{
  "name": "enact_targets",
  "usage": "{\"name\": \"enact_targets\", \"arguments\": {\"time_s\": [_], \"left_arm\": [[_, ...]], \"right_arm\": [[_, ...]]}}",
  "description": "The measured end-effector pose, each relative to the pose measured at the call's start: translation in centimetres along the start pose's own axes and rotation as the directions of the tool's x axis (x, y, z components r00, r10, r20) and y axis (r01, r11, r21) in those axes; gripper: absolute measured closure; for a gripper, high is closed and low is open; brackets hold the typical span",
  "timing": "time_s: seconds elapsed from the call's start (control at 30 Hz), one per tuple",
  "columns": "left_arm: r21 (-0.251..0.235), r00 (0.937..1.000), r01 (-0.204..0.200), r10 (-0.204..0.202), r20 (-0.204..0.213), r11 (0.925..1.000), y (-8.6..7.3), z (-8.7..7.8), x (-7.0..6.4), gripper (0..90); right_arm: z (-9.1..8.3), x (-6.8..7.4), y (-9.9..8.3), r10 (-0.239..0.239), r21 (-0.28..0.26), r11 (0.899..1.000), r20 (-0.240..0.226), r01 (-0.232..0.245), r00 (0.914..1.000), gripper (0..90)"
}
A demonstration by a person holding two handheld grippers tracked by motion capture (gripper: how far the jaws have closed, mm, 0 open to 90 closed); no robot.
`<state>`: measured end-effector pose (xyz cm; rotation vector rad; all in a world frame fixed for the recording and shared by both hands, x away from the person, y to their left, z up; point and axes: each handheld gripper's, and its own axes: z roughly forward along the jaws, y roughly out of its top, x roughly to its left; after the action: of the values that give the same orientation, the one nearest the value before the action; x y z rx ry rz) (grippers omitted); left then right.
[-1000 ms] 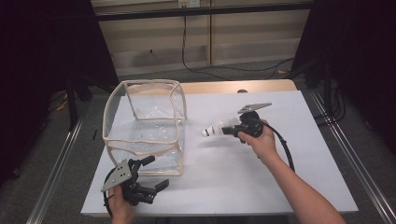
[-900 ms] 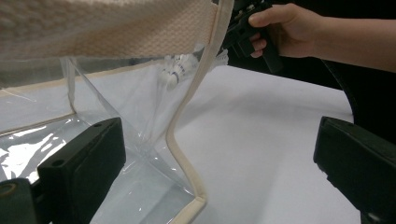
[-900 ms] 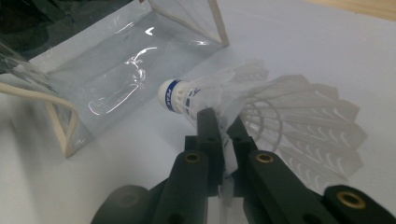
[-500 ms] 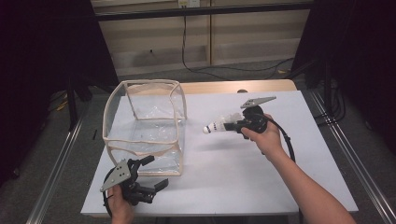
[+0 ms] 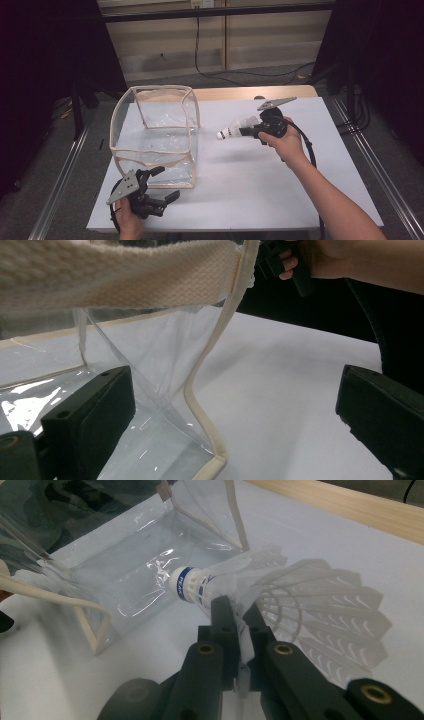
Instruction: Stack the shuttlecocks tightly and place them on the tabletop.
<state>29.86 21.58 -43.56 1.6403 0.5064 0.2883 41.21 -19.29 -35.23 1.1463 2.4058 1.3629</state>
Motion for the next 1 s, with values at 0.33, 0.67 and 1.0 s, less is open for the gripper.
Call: {"name": "enact_targets", "arguments": {"time_s": [0.33,0.67,1.0], "left_arm": [[-0.004,1.0,0.004,-0.004,-0.003,1.0,0.0,0.1,0.1,2.3],[-0.009,1.0,0.0,0.0,-0.005,1.0,0.1,0.0,0.1,2.5],[-0.007,1.0,0.0,0.0,-0.009,1.0,0.1,-0.1,0.0,2.4]], "right_arm": [[-0.1,0.2,0.4,0.0,0.009,1.0,-0.002,0.0,1.0,88.3],[-0.7,0.4,1.3,-0.004,0.003,1.0,0.006,0.004,1.0,88.3],[-0.9,0.3,1.8,-0.005,0.006,1.0,0.012,0.005,0.9999,88.3]]}}
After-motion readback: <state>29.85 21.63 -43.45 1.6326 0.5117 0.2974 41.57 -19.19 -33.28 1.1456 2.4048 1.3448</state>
